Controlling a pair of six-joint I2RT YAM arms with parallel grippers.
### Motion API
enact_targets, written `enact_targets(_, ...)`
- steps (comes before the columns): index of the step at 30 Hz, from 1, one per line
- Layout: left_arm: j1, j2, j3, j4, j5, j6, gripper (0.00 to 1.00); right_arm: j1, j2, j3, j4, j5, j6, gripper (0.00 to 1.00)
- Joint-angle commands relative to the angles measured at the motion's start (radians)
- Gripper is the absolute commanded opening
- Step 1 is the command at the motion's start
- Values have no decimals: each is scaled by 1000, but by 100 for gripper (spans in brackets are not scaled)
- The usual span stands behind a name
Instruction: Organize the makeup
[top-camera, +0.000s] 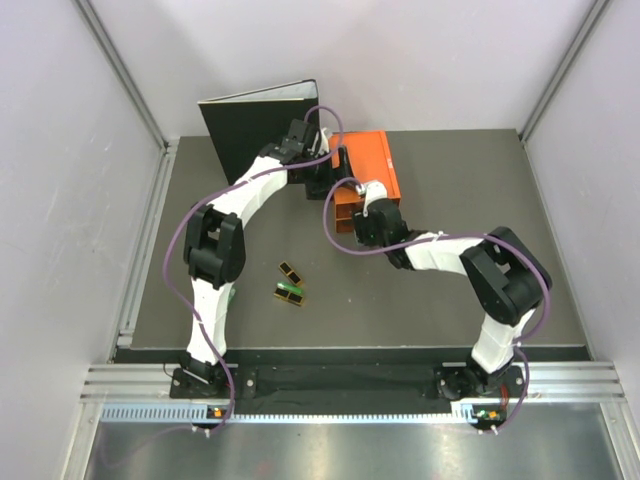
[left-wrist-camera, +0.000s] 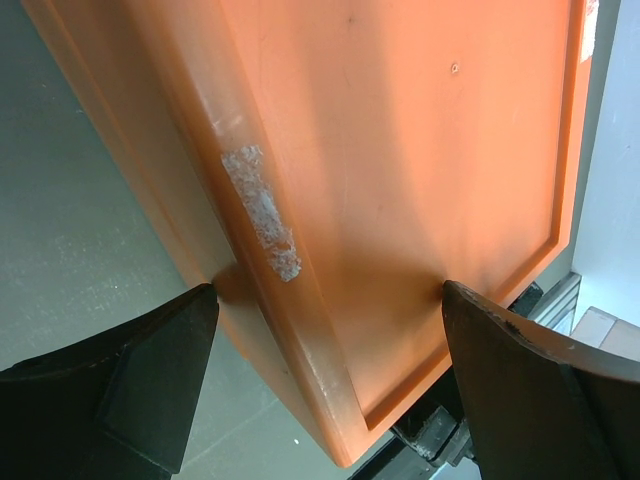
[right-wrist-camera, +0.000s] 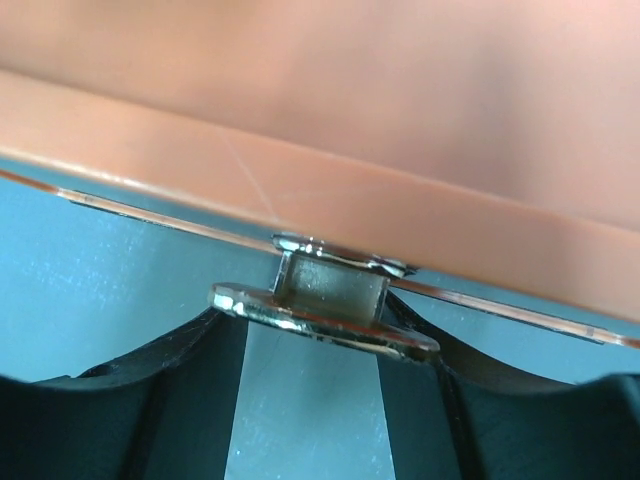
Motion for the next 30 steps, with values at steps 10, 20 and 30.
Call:
enact_targets(10, -7, -9, -45, 71, 4, 24, 96, 19, 55, 65, 103, 35, 38, 46)
enact_targets(20, -7, 3, -39, 62, 12, 30, 96, 22, 55, 79, 132, 38, 50, 31)
enact_targets(30, -4, 12, -29, 50, 17, 30, 96, 34, 49, 99, 126, 11, 38, 6)
